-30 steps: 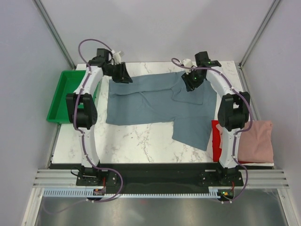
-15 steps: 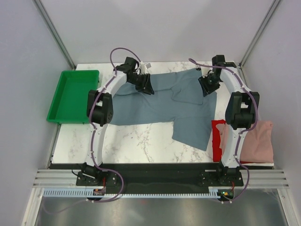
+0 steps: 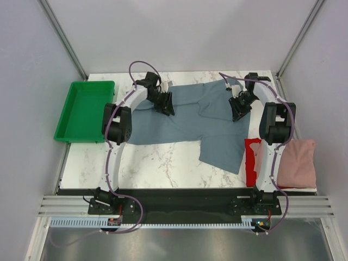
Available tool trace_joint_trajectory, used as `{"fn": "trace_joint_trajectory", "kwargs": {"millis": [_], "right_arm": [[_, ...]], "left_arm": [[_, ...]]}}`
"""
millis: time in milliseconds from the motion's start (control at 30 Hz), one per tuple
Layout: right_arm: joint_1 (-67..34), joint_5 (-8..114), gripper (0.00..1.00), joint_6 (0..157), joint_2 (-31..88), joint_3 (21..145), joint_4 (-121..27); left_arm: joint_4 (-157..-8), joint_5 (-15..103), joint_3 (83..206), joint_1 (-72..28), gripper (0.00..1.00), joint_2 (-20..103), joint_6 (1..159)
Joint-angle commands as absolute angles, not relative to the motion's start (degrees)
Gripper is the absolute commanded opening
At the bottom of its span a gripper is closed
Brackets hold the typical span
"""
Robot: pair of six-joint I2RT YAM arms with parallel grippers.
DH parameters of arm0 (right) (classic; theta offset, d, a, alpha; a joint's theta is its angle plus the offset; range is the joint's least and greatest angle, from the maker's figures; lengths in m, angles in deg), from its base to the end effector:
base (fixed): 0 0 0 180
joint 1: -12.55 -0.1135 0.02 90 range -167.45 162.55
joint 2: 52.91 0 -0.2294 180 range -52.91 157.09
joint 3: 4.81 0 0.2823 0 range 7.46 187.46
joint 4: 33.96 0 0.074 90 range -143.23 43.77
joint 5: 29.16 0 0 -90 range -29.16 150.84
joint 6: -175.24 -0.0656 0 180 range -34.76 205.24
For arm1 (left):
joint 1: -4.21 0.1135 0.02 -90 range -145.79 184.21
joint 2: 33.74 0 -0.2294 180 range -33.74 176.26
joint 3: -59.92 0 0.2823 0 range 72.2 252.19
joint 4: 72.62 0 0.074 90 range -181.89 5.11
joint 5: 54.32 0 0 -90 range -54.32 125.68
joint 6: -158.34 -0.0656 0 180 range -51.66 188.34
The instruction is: Fold and stack the t-shirts
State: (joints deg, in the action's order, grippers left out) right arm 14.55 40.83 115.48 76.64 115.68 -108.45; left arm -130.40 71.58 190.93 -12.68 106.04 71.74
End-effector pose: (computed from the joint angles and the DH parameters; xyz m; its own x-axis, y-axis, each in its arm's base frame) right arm 0.4606 0.0064 0.1111 -0.8551 -0.4436 -0.2683 -0.5050 0.8299 0.2372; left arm 0.4909 -0.1893 0.1019 -0.9035 0.2241 -0.3653 0.4058 0.7219 -0.5606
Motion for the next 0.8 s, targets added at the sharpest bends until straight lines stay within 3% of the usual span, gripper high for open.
{"fn": "trace_joint_trajectory", "kwargs": {"millis": [0, 533, 600, 767], "right_arm": [[14.6, 38.0, 0.37, 116.3, 77.5, 117.3, -109.5], [14.7, 35.1, 0.38, 113.5, 81.0, 120.9, -109.3], [14.7, 35.1, 0.31, 113.3, 81.6, 121.4, -109.4], [14.7, 36.6, 0.0, 113.4, 81.4, 121.5, -109.7]], "left_arm": [[-131.5, 68.4, 190.2, -13.0, 0.49, 106.6, 69.2], [-131.6, 67.0, 190.3, -13.8, 0.49, 107.5, 68.5], [-131.6, 67.1, 190.4, -13.9, 0.49, 107.6, 68.6], [-131.6, 67.0, 190.8, -13.9, 0.49, 107.7, 68.7]]}}
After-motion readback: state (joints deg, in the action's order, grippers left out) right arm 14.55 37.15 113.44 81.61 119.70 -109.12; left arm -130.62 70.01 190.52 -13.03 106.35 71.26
